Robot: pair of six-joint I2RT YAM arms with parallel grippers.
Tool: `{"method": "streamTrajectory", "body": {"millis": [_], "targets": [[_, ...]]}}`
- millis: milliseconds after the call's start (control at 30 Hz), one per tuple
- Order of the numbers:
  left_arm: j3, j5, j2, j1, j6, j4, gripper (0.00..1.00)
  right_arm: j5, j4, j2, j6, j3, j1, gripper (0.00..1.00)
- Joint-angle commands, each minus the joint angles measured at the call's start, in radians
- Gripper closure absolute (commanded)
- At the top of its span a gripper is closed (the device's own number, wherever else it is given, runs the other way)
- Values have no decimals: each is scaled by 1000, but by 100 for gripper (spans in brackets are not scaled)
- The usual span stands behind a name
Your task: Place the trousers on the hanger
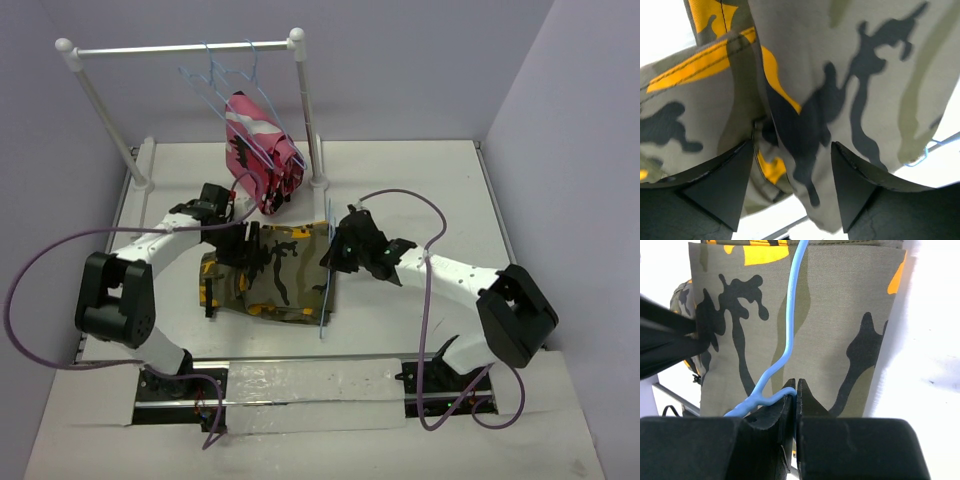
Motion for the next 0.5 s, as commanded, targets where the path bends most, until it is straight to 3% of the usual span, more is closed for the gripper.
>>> {"method": "streamTrajectory", "body": {"millis": [0,300,467], "targets": [[17,24,50,-11,-16,75,30,33,-38,-45,-41,-44,-23,100],[74,83,92,-66,-29,99,46,34,-17,-36,-51,-68,-47,100],[81,20,36,-66,-28,104,38,11,-15,-40,-55,-83,-54,100]]}}
